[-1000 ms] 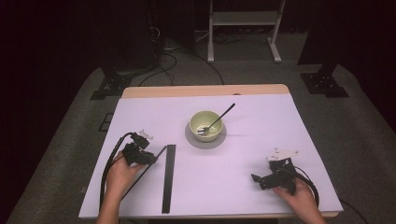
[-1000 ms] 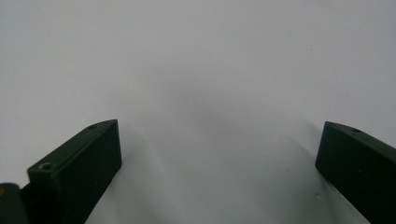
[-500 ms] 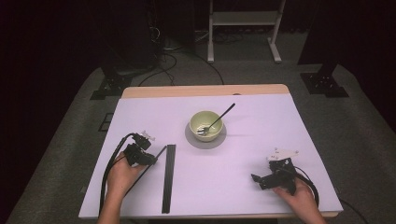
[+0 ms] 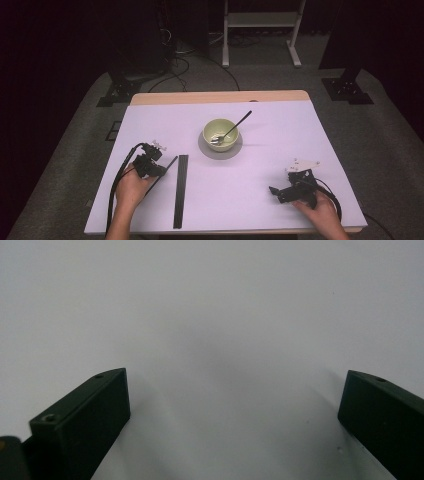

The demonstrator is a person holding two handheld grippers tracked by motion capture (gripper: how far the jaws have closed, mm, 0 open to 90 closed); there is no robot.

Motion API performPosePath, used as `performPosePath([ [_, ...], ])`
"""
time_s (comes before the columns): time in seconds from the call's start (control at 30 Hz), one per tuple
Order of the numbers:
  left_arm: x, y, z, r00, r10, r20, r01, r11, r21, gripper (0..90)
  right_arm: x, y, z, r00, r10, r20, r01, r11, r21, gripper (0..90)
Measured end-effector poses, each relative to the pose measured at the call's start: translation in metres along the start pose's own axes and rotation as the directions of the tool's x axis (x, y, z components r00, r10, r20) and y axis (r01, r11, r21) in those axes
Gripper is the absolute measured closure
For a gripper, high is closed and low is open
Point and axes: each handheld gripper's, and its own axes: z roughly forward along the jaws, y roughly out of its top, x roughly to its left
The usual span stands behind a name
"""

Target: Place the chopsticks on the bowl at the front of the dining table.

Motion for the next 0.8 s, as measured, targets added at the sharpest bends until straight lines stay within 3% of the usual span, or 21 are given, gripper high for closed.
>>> performPosePath([
  [0.5,-0.0007,0.0009,-0.0010,0.9992,-0.040,-0.001,0.040,0.9992,0.003,85.7,0.0000,0.0000,0.0000,1.0000,0.000,0.000,0.000,1.000,0.000,0.0],
  [0.8,0.0014,0.0002,-0.0088,0.9970,-0.077,0.005,0.077,0.9965,-0.032,85.7,0.0000,0.0000,0.0000,1.0000,0.000,0.000,0.000,1.000,0.000,0.0],
])
